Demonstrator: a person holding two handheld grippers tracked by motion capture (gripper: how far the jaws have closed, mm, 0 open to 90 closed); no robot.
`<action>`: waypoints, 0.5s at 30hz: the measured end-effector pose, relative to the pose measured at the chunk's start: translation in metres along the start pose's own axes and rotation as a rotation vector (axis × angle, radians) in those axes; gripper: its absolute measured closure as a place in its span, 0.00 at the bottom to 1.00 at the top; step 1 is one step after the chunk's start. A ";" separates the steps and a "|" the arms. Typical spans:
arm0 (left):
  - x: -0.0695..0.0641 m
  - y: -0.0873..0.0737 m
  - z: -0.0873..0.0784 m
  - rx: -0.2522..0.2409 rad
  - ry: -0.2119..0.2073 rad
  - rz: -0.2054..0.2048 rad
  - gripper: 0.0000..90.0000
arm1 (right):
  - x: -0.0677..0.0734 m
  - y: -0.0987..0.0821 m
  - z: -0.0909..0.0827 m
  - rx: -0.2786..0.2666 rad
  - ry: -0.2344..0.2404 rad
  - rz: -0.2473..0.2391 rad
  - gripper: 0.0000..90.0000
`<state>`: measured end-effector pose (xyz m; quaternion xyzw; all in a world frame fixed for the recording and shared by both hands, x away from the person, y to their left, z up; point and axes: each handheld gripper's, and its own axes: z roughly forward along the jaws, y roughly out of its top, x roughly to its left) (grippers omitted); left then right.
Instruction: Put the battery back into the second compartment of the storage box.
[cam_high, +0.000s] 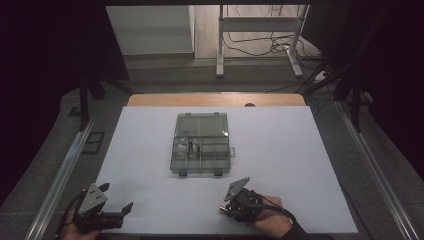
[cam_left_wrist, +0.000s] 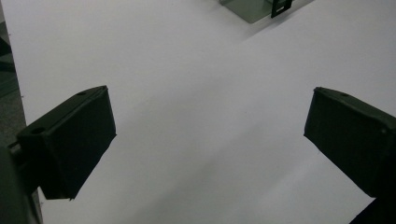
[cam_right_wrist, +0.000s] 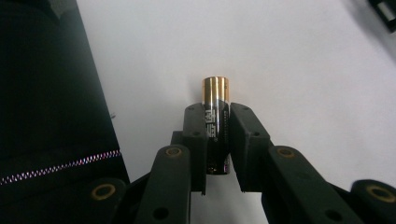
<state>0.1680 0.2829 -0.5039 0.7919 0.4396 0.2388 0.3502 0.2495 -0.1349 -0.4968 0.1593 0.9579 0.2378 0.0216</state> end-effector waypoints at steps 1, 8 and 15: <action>0.000 0.000 0.000 -0.001 0.000 -0.001 0.02 | -0.001 0.001 -0.003 -0.016 0.001 0.009 0.86; 0.000 0.000 0.000 0.001 -0.001 -0.001 0.02 | -0.004 0.003 -0.010 -0.048 -0.017 0.029 0.86; 0.001 0.000 0.000 -0.002 -0.005 -0.007 0.02 | -0.009 0.005 -0.017 -0.088 -0.049 0.054 0.86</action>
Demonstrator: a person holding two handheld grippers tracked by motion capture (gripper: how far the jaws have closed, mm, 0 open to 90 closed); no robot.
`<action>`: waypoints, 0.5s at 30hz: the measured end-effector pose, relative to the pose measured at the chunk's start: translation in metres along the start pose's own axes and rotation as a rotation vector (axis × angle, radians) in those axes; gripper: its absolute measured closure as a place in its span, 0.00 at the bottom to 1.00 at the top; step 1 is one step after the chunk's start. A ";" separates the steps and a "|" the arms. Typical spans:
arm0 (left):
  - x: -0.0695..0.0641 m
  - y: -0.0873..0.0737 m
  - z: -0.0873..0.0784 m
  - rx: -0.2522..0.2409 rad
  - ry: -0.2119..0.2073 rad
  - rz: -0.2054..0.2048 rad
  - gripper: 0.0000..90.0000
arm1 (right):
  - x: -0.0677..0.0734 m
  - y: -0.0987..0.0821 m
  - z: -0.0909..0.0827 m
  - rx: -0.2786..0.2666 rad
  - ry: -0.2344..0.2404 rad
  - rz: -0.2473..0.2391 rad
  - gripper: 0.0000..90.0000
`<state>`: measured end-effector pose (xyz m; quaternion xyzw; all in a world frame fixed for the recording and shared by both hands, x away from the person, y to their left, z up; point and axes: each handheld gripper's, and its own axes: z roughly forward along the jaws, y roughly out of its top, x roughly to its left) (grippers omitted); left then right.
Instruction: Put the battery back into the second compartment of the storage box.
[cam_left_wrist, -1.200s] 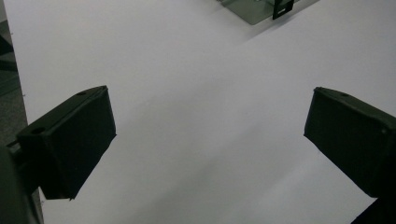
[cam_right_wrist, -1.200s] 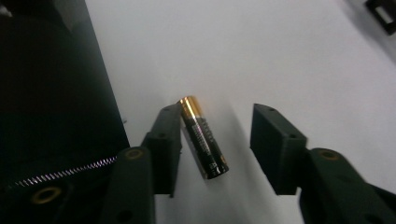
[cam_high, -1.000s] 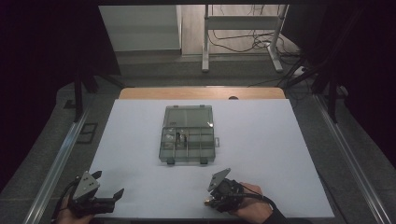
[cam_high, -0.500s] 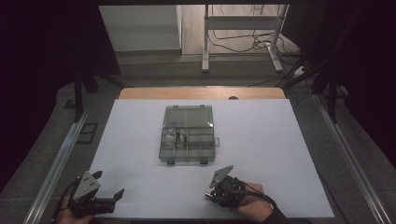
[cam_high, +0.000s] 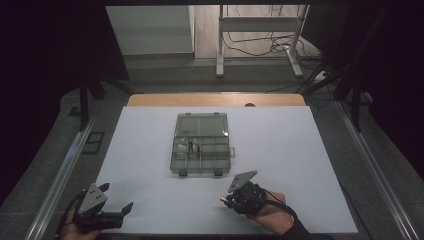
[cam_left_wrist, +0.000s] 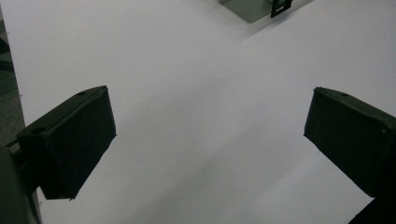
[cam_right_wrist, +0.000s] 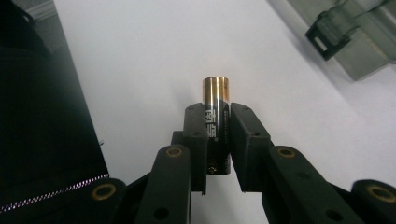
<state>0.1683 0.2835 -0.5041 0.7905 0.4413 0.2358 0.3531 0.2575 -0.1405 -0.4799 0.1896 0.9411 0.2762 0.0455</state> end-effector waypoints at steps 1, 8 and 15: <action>0.000 0.000 0.000 -0.001 0.000 -0.002 0.02 | -0.001 0.000 -0.001 -0.002 -0.003 0.004 0.86; 0.001 0.000 0.000 0.001 -0.003 -0.007 0.02 | -0.005 0.003 -0.005 -0.030 -0.020 0.028 0.86; 0.002 0.000 0.000 0.001 -0.006 -0.016 0.02 | -0.009 0.009 -0.005 -0.046 -0.030 0.042 0.86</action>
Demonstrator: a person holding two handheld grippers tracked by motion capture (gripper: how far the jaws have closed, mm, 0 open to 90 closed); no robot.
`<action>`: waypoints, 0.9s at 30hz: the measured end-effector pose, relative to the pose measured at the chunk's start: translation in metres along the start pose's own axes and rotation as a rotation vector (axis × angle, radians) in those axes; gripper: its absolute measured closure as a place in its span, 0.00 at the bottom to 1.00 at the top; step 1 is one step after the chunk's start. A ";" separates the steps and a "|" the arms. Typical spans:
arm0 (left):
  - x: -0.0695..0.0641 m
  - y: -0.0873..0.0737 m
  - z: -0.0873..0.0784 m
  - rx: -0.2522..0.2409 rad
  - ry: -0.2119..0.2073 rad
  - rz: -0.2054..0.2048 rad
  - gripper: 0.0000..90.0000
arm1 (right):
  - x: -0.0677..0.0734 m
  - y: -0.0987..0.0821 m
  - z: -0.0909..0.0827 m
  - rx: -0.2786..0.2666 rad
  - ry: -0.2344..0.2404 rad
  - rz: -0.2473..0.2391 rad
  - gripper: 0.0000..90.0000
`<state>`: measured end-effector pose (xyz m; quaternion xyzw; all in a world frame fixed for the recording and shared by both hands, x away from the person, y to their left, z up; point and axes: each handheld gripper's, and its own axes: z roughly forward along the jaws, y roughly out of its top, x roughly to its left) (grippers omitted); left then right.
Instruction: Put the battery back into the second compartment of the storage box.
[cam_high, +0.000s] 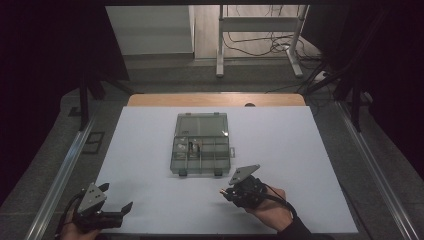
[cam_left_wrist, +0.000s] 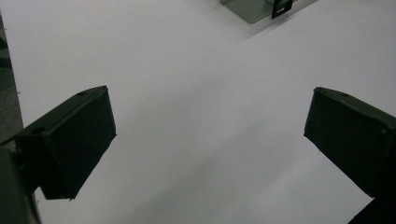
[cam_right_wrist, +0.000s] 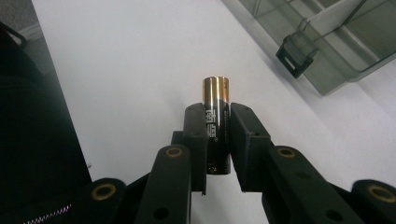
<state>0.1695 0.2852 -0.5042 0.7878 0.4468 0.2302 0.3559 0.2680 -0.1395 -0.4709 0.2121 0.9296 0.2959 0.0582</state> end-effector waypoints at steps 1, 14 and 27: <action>0.000 0.000 0.000 0.000 0.000 -0.001 0.02 | -0.001 0.001 0.000 -0.001 -0.001 -0.002 0.86; 0.000 0.000 0.001 0.002 0.004 -0.012 0.02 | -0.016 0.017 -0.003 -0.036 -0.003 0.038 0.86; 0.001 0.000 0.001 0.001 0.003 -0.015 0.02 | -0.030 0.044 0.003 -0.061 -0.009 0.053 0.86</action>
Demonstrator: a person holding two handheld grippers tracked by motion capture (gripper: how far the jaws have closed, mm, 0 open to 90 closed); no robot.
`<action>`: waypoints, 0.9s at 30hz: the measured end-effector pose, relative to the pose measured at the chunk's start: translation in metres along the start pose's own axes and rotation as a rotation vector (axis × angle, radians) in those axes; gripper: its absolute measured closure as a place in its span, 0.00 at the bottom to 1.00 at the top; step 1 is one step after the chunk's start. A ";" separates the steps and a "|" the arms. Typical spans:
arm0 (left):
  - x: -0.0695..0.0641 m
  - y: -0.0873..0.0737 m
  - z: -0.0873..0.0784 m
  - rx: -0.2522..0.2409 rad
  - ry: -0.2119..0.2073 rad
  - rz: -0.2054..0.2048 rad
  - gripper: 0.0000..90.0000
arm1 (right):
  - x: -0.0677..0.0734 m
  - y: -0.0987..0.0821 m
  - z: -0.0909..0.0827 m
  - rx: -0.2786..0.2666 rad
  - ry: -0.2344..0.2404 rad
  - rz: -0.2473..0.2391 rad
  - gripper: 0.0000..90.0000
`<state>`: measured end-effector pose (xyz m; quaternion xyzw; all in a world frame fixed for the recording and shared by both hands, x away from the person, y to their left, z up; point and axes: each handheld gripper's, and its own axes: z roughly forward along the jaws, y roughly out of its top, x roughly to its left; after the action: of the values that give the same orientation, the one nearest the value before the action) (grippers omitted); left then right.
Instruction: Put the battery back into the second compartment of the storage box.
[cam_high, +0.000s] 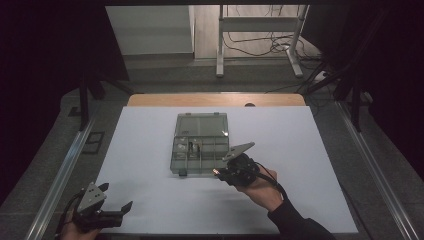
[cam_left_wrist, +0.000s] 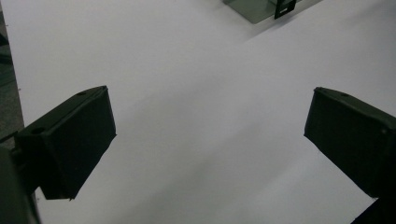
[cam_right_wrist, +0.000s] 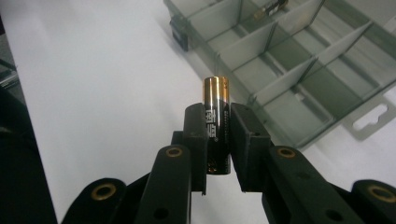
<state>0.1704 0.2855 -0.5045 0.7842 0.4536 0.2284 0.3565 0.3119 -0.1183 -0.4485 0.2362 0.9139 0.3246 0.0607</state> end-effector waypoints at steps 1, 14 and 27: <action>0.000 0.000 0.000 -0.001 0.000 0.000 0.02 | -0.001 0.002 0.001 -0.001 0.001 0.002 0.86; 0.000 0.000 0.000 -0.001 0.000 0.002 0.02 | -0.013 0.026 0.011 -0.004 -0.009 0.022 0.86; 0.000 0.000 0.000 0.000 -0.001 0.006 0.02 | -0.019 0.058 0.023 0.012 -0.027 0.010 0.86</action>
<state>0.1700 0.2857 -0.5044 0.7858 0.4510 0.2290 0.3558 0.3577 -0.0748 -0.4316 0.2456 0.9136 0.3165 0.0699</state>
